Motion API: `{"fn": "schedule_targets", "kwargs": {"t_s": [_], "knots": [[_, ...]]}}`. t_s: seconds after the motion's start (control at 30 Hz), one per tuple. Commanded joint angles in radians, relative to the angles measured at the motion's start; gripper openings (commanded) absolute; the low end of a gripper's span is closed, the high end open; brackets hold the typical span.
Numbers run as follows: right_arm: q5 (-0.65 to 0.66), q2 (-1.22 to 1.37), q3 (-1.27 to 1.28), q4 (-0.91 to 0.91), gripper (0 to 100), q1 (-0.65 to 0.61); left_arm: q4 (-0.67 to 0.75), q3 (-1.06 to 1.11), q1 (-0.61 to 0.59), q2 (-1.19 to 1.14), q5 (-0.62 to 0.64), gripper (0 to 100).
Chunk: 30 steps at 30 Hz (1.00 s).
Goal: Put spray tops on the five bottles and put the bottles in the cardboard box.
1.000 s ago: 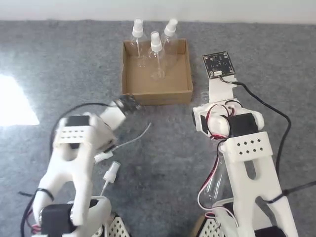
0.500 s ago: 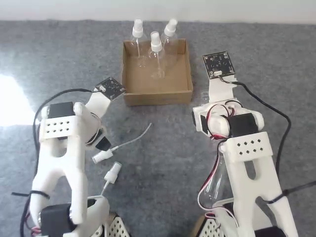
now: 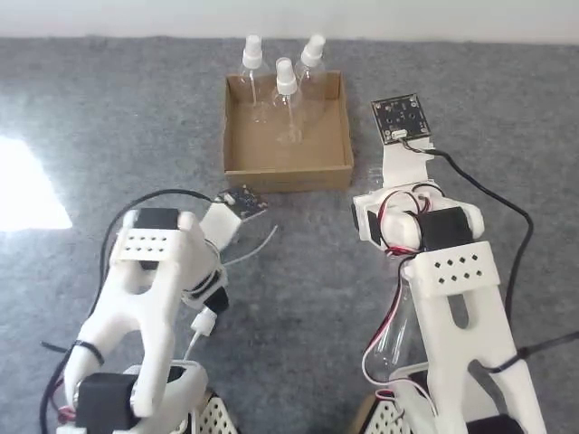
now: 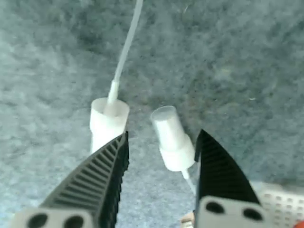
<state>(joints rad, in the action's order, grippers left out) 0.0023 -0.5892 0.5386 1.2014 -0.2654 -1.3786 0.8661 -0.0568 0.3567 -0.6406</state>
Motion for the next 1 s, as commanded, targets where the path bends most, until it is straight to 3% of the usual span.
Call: {"fn": "schedule_targets", "kwargs": {"t_s": [0.0,0.67,0.83,0.97], "knots": [[-0.008,-0.039,-0.012,-0.018,8.5,0.008,0.032,0.031,0.026,0.002,0.043,20],[-0.008,-0.038,-0.012,-0.015,8.5,0.008,0.147,0.15,0.031,-0.008,0.106,20],[-0.008,-0.038,-0.012,-0.015,8.5,0.008,0.226,0.136,0.032,-0.164,0.109,16],[-0.008,-0.038,-0.012,-0.015,8.5,0.008,0.17,0.03,0.026,-0.292,0.107,10]]}}
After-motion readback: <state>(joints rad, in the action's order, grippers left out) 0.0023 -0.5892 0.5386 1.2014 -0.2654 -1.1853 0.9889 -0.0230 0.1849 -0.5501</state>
